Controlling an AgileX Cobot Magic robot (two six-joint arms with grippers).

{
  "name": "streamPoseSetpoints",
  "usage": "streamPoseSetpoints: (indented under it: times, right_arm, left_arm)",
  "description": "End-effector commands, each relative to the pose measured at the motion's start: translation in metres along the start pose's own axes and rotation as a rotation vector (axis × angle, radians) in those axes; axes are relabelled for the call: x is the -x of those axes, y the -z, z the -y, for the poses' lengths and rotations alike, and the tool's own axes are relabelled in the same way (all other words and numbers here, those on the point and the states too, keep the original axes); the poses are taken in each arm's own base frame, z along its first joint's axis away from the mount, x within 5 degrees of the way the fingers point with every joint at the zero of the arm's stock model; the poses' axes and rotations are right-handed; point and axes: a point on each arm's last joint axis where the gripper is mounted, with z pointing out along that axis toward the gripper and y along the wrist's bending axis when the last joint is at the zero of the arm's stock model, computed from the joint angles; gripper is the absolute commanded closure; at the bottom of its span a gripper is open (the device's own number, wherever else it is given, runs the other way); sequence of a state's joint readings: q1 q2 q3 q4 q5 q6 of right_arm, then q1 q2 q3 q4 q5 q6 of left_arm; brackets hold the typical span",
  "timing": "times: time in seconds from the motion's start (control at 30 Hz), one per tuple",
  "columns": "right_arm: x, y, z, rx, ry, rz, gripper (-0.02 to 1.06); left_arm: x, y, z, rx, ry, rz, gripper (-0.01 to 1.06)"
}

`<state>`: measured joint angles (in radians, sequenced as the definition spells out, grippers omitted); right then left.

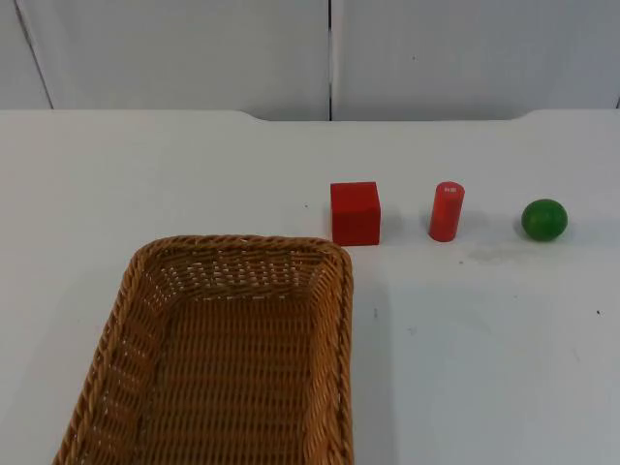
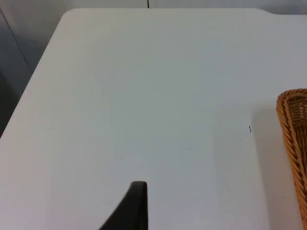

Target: Pick up the basket with the left hand and place the object to the left of the red cylinder into the basket with the right hand.

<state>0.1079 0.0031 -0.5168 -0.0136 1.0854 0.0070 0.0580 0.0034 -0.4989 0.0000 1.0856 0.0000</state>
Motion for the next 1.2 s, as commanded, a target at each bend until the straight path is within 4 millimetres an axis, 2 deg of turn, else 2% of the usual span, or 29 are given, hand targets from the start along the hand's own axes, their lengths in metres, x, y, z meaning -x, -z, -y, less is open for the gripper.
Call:
streamPoseSetpoints:
  times: [0.0,0.13,0.27,0.3,0.43,0.47,0.57,0.77,0.87,1.0,1.03,1.17]
  right_arm:
    - [0.0,0.0,0.0,-0.007,-0.001,0.008,-0.01]
    - [0.0,0.0,0.0,-0.007,-0.001,0.008,-0.01]
    - [0.0,0.0,0.0,-0.009,0.0,0.008,-0.01]
    - [0.0,0.0,0.0,-0.009,0.0,0.008,-0.01]
    - [0.0,0.0,0.0,-0.009,0.0,0.008,-0.01]
    - [0.0,0.0,0.0,-0.009,0.0,0.008,-0.01]
    - [0.0,0.0,0.001,-0.011,0.001,0.012,-0.01]
    - [0.005,0.004,0.001,-0.017,0.004,0.046,-0.01]
    - [0.016,0.005,0.001,-0.013,0.003,0.068,-0.01]
    - [0.054,0.003,0.001,-0.017,0.029,0.1,-0.01]
    - [0.054,0.003,0.001,-0.017,0.029,0.1,-0.01]
    - [0.092,-0.012,0.001,-0.013,0.032,0.072,-0.01]
  left_arm:
    - [0.004,0.0,-0.001,0.011,0.001,0.012,0.0]
    - [0.019,-0.002,0.0,0.002,0.001,-0.024,0.0]
    - [0.044,-0.014,0.001,-0.005,0.005,-0.112,0.0]
    - [0.044,-0.014,0.001,-0.005,0.005,-0.112,0.0]
    - [0.069,-0.037,0.002,-0.017,0.015,-0.21,0.0]
    - [0.069,-0.037,0.002,-0.017,0.015,-0.21,0.0]
    - [0.089,-0.058,0.005,-0.049,0.014,-0.265,0.0]
    - [0.103,-0.083,0.007,-0.08,0.012,-0.338,0.0]
    - [0.105,-0.09,0.01,-0.109,0.004,-0.359,0.0]
    - [0.106,-0.094,0.011,-0.126,-0.004,-0.359,0.0]
    - [0.106,-0.094,0.011,-0.126,-0.004,-0.359,0.0]
    - [0.106,-0.094,0.011,-0.126,-0.004,-0.359,0.0]
